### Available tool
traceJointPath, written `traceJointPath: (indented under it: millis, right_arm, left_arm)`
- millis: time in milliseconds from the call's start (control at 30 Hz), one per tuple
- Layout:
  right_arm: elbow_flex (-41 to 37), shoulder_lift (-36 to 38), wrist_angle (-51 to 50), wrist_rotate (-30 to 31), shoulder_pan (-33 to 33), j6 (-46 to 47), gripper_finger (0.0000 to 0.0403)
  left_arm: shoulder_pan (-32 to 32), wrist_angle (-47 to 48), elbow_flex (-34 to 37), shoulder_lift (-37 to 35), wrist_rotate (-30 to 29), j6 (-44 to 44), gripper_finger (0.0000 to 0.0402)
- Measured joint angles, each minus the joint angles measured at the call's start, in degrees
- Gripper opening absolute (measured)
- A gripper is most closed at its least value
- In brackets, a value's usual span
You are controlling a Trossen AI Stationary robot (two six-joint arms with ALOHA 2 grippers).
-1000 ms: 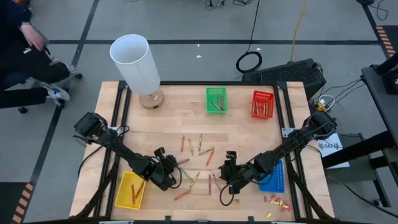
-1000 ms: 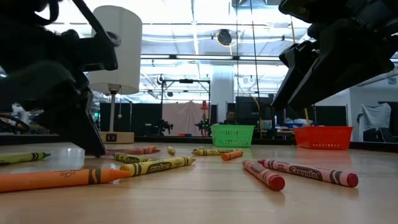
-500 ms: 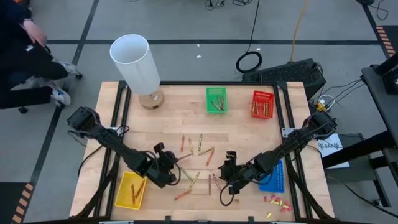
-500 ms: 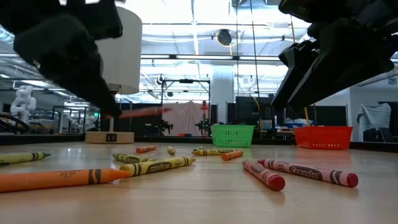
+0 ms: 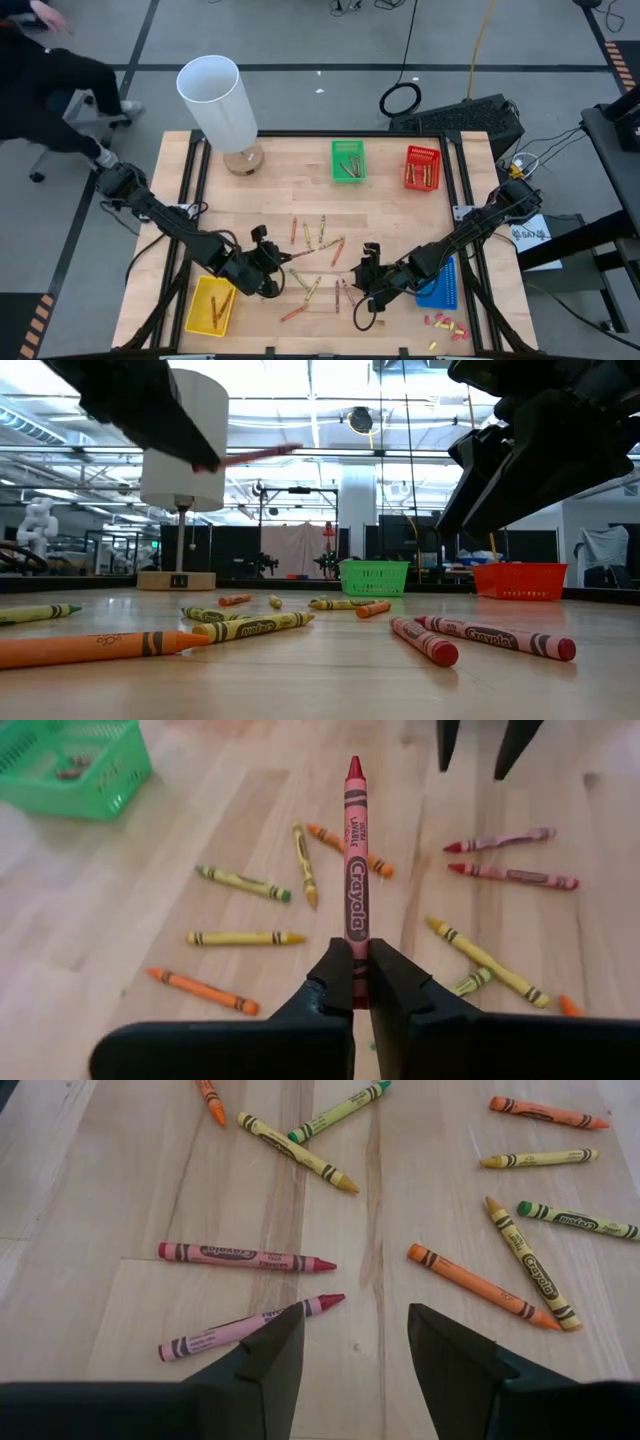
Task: Sort crayons
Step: Put the red crayon into the green bin
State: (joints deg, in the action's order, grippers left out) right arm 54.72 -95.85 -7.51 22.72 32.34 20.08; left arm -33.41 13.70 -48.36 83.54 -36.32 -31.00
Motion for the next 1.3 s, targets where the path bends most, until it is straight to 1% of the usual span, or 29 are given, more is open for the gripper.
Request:
traceJointPath:
  millis: [367,433,533,700,867,1300]
  right_arm:
    - [0.0,0.0,0.0,0.1,0.0,0.0,0.0164]
    - [0.0,0.0,0.0,1.0,0.0,0.0,0.0164]
    - [0.0,0.0,0.1,2.9,0.0,0.0,0.0164]
    - [0.0,0.0,0.1,3.1,0.0,0.0,0.0164]
    - [0.0,0.0,0.1,3.0,0.0,-0.2,0.0164]
    - [0.0,0.0,0.1,2.8,0.0,-0.2,0.0164]
  left_arm:
    - [0.0,-1.6,-0.1,-6.7,-1.1,8.3,0.0008]
    - [0.0,-2.3,-0.1,-7.4,-1.2,9.9,0.0008]
    - [0.0,-5.5,-0.1,-7.9,-1.6,12.2,0.0008]
    - [-0.1,-11.4,-0.1,-8.0,-2.5,16.3,0.0008]
    - [-0.1,-13.3,-0.1,-8.0,-2.9,16.4,0.0008]
    - [-0.1,-13.4,-0.1,-7.5,-3.0,16.3,0.0008]
